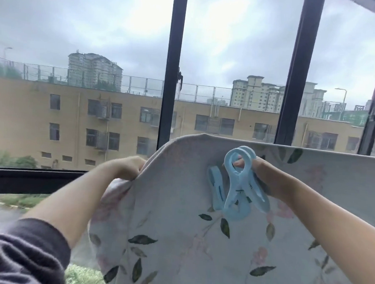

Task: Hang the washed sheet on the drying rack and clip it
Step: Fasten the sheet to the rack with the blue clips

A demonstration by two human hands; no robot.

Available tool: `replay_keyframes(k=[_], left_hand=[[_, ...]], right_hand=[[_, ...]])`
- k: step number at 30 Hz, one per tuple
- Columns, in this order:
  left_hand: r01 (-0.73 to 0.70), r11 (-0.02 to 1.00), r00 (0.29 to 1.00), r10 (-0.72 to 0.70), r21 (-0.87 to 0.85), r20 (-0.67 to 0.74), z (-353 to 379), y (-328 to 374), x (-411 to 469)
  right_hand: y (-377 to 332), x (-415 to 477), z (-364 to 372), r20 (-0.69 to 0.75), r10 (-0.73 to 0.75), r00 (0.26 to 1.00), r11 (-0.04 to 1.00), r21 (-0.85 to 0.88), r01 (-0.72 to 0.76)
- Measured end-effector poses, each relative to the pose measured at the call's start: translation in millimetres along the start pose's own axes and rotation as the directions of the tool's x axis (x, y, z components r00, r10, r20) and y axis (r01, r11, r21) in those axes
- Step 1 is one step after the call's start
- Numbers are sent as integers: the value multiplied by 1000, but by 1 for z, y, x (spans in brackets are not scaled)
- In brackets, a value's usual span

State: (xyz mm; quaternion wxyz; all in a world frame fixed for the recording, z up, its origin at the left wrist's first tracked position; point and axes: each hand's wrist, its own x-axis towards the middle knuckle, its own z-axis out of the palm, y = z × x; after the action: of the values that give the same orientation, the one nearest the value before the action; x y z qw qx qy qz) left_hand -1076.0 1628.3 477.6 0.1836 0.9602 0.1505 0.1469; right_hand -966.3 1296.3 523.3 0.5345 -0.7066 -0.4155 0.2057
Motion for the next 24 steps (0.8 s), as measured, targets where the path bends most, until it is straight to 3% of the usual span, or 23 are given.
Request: replay_keyframes(k=[2, 6, 8, 10, 12, 14, 15, 16, 17, 18, 19, 20, 21, 22, 24], left_hand=[[125, 981, 986, -106, -147, 130, 28, -11, -8], [171, 888, 975, -214, -427, -57, 21, -22, -40], [164, 815, 986, -135, -555, 94, 17, -14, -61], [254, 882, 931, -111, -398, 348, 23, -4, -77], [318, 948, 845, -288, 10, 451, 37, -2, -81], [355, 873, 873, -437, 335, 215, 39, 1, -75], [411, 796, 895, -445, 444, -30, 35, 2, -71], [504, 738, 864, -423, 450, -274, 31, 3, -67], [591, 750, 775, -425, 298, -467, 27, 6, -62], [588, 809, 696, -501, 6, -514, 28, 7, -54], [493, 784, 693, -616, -377, -375, 36, 13, -49], [390, 635, 778, -615, -667, -131, 46, 26, -50], [386, 491, 833, -550, -781, 66, 56, 38, -56], [407, 420, 852, -494, -811, 172, 63, 49, -64], [421, 442, 853, -489, -792, 181, 67, 51, -67]], right_hand=[[4, -1, -4, 45, 0, 999, 1000, -9, 0], [13, -1, -11, 144, -16, 990, 1000, 0, 16], [16, -1, -13, 170, -24, 985, 1000, 2, 24], [20, 0, -15, 214, -38, 976, 999, 7, 37], [24, -1, -18, 275, -53, 960, 998, 1, 55], [25, -2, -23, 295, -60, 953, 998, 4, 62], [25, -1, -25, 295, -67, 953, 998, 8, 68], [24, -2, -27, 292, -79, 953, 997, 10, 79], [25, -1, -28, 283, -90, 955, 996, 13, 90], [25, -1, -30, 269, -101, 958, 995, 25, 98], [27, 0, -32, 255, -105, 961, 994, 45, 96], [29, 0, -34, 245, -102, 964, 994, 67, 88], [33, -2, -35, 246, -101, 964, 993, 85, 82], [36, -3, -36, 255, -101, 962, 993, 92, 80], [43, -5, -40, 278, -93, 956, 993, 90, 70]])
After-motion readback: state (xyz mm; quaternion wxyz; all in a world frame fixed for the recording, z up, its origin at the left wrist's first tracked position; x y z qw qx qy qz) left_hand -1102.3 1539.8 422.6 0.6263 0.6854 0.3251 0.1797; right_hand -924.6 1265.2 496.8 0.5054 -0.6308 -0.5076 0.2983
